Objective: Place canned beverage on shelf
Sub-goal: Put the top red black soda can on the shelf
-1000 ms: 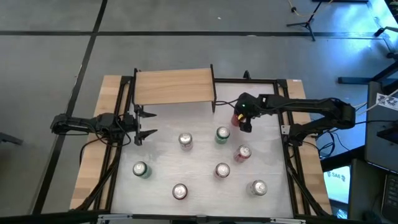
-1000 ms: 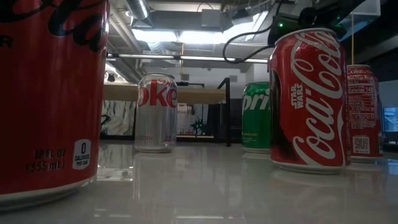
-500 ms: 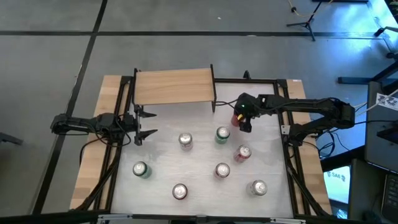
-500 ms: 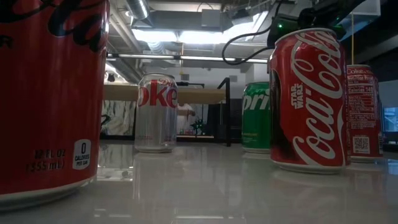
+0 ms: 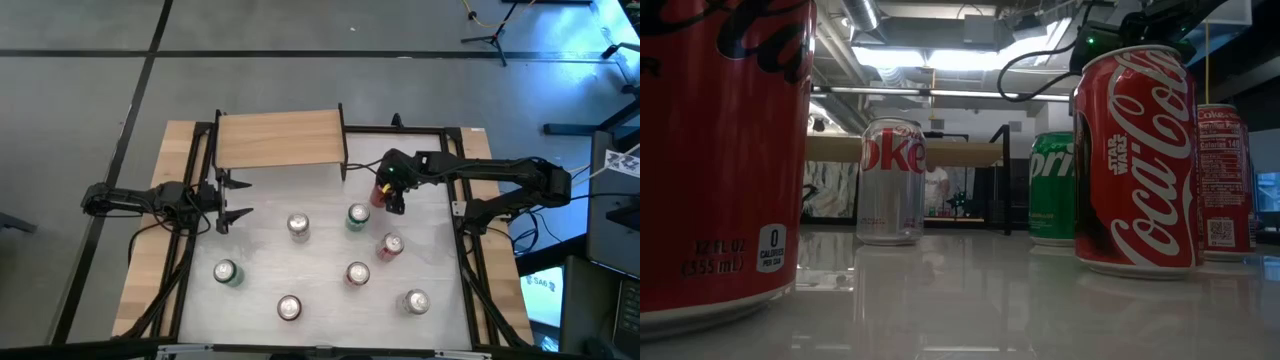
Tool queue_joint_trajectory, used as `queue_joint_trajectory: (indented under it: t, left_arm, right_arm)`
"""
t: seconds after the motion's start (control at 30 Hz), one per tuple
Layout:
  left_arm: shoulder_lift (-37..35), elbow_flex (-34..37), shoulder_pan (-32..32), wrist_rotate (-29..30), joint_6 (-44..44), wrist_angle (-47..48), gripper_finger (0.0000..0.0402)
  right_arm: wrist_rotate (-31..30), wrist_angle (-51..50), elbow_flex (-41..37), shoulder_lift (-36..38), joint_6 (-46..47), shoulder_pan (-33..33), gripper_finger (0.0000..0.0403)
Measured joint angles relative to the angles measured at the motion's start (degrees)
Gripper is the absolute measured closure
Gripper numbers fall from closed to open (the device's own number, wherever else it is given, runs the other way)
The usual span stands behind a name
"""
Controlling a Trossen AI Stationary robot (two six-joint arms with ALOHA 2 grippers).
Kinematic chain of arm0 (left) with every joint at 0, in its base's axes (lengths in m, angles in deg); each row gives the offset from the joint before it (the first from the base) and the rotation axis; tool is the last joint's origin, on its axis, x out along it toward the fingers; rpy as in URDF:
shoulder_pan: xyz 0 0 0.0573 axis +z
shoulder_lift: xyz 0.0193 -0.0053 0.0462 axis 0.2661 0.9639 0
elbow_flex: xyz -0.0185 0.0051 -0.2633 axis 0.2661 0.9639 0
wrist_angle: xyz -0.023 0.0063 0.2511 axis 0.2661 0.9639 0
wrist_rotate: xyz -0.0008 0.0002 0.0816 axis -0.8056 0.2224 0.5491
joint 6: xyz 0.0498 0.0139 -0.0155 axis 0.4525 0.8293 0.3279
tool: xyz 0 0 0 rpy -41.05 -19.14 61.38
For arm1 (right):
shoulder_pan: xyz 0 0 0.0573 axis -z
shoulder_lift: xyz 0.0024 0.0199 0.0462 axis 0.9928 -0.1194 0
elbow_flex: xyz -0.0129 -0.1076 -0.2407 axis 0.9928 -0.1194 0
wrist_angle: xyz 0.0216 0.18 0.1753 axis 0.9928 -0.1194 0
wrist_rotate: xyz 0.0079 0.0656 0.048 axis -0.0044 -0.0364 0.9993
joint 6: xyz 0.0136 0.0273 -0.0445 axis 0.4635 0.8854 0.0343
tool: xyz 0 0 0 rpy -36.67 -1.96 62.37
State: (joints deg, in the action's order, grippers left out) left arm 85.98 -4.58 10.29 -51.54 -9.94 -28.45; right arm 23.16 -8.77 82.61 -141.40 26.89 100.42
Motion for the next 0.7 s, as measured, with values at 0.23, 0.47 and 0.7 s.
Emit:
queue_joint_trajectory:
  t: [0.23, 0.47, 0.7]
  left_arm:
    - [0.0, 0.0, -0.02, 0.18, 0.04, 0.0, 0.0072]
    - [0.02, 0.0, -0.02, 1.07, 0.02, 0.0, 0.0072]
    - [0.02, -0.02, -0.02, 1.09, -0.02, -0.02, 0.0072]
  right_arm:
    - [1.18, -2.51, 1.34, 0.07, 0.19, 0.0, 0.0106]
    - [1.17, -7.86, 9.31, 0.05, -0.75, -0.03, 0.0103]
    - [1.82, -14.65, 22.12, -0.25, -5.0, 0.0, 0.0104]
